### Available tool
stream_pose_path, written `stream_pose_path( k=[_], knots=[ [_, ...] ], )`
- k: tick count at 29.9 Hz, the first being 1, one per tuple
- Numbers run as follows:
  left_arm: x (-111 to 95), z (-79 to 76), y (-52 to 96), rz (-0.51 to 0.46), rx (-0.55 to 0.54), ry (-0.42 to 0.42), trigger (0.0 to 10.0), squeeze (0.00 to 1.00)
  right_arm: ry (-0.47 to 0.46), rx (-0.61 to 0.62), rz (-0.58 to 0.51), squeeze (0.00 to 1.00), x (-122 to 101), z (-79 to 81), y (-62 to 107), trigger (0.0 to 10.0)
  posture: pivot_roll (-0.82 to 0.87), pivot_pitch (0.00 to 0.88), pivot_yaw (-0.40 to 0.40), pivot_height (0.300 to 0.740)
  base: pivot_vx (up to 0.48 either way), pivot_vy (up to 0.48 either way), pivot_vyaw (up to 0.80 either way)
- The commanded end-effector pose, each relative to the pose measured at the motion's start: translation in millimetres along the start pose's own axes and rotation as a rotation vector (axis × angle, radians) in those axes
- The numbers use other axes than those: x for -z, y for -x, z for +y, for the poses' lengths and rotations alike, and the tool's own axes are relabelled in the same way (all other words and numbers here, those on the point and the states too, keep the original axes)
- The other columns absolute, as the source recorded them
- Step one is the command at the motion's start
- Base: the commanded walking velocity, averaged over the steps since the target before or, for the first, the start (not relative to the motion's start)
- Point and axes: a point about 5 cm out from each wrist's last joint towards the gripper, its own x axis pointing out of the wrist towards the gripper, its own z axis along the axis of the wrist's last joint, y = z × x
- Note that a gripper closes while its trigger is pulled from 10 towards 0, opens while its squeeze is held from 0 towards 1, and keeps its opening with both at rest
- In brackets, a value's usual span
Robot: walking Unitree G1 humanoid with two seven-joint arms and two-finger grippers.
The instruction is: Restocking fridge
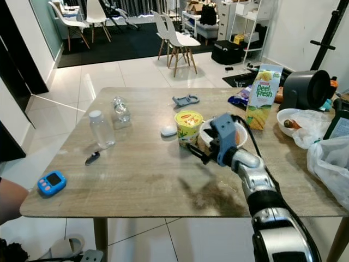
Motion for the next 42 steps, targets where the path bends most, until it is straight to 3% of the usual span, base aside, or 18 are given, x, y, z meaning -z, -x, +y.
stream_pose_path(
  k=[1,5,10,29,30,31,32,33,38,39,40,41,42],
  knots=[
    [0,0.0,0.1,-0.002,0.004,-0.005,10.0,0.0,0.012,0.002,0.028,0.0,1,-0.7,-0.8,10.0,0.1,0.0,-0.007,0.74,0.0,0.0,0.0],
    [2,-1.3,0.1,0.003,0.007,-0.003,10.0,0.0,0.132,0.034,0.18,0.0,6,-6.2,-4.2,10.0,0.1,0.0,-0.009,0.74,0.0,0.0,0.0],
    [3,-2.0,0.2,0.006,0.009,-0.001,10.0,0.0,0.198,0.046,0.261,0.0,11,-9.0,-4.1,10.0,0.1,0.0,-0.009,0.74,0.0,0.0,0.0],
    [4,-1.6,0.4,0.007,0.009,0.006,10.0,0.0,0.232,0.073,0.458,0.0,23,-19.2,0.9,10.0,0.1,0.0,-0.008,0.74,0.0,0.0,0.0],
    [4,-1.7,0.4,0.007,0.009,0.006,10.0,0.0,0.233,0.071,0.468,0.0,23,-19.4,1.0,9.3,0.1,0.0,-0.008,0.74,0.0,0.0,0.0],
    [4,-1.7,0.4,0.007,0.009,0.007,10.0,0.0,0.233,0.072,0.474,0.0,23,-19.9,1.2,4.7,0.1,0.0,-0.008,0.74,0.0,0.0,0.0],
    [4,-1.7,0.4,0.007,0.008,0.007,10.0,0.0,0.233,0.075,0.479,0.0,23,-20.6,1.3,3.3,0.1,0.0,-0.009,0.74,0.0,0.0,0.0],
    [4,-1.9,0.4,0.007,0.009,0.008,10.0,0.0,0.234,0.079,0.483,0.0,23,-21.5,1.5,0.0,0.1,0.0,-0.009,0.74,0.0,0.0,0.0],
    [4,-2.4,0.3,0.008,0.009,0.01,10.0,0.0,0.244,0.087,0.495,0.0,22,-23.5,2.2,0.0,0.1,0.0,-0.009,0.74,0.0,0.0,0.0],
    [4,-2.7,0.3,0.008,0.01,0.011,10.0,0.0,0.25,0.089,0.498,0.0,22,-23.9,2.3,4.5,0.1,0.0,-0.009,0.74,0.0,0.0,0.0],
    [4,-3.1,0.3,0.008,0.011,0.011,10.0,0.0,0.255,0.089,0.5,0.0,21,-24.2,2.4,7.9,0.1,0.0,-0.009,0.74,0.0,0.0,0.0],
    [4,-3.3,0.3,0.007,0.011,0.011,10.0,0.0,0.261,0.088,0.504,0.0,21,-24.7,2.6,10.0,0.1,0.0,-0.009,0.74,0.0,0.0,0.0],
    [4,-3.5,0.2,0.007,0.012,0.011,10.0,0.0,0.268,0.085,0.509,0.0,20,-25.2,2.8,10.0,0.1,0.0,-0.009,0.74,0.0,0.0,0.0]
  ],
)
